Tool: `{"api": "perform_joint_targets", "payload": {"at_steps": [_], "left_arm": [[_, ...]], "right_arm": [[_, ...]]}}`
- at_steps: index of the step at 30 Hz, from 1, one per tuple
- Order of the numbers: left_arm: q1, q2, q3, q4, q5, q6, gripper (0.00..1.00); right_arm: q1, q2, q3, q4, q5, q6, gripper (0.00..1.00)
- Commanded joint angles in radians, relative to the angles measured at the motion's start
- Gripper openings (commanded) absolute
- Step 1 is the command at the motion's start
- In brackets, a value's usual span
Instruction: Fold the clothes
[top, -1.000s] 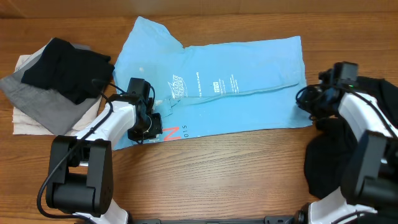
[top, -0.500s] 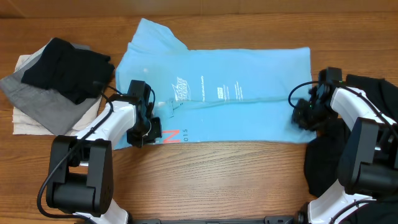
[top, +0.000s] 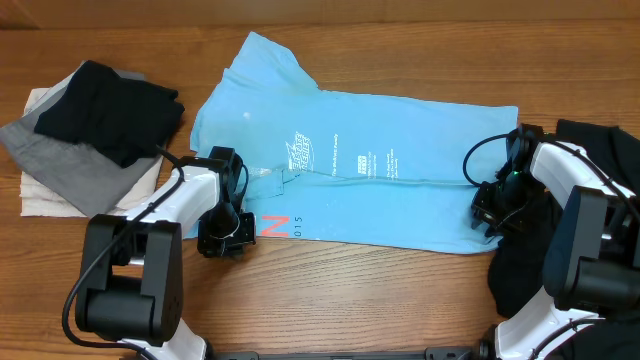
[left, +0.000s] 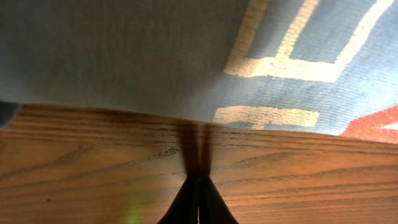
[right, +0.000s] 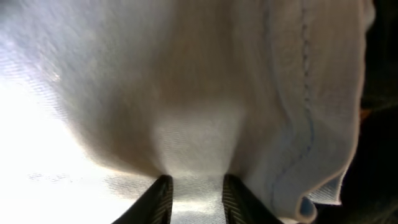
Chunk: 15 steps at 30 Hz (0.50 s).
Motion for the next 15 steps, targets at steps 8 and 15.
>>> {"api": "perform_joint_targets", "payload": {"at_steps": [8, 15], "left_arm": [[0.002, -0.284, 0.265, 0.189, 0.029, 0.108, 0.52], [0.061, -0.137, 0.404, 0.413, 0.042, 0.126, 0.68]], "right_arm": [[-0.008, -0.140, 0.332, -0.015, -0.076, 0.000, 0.84], [-0.006, -0.142, 0.399, 0.013, -0.097, -0.030, 1.00]]}}
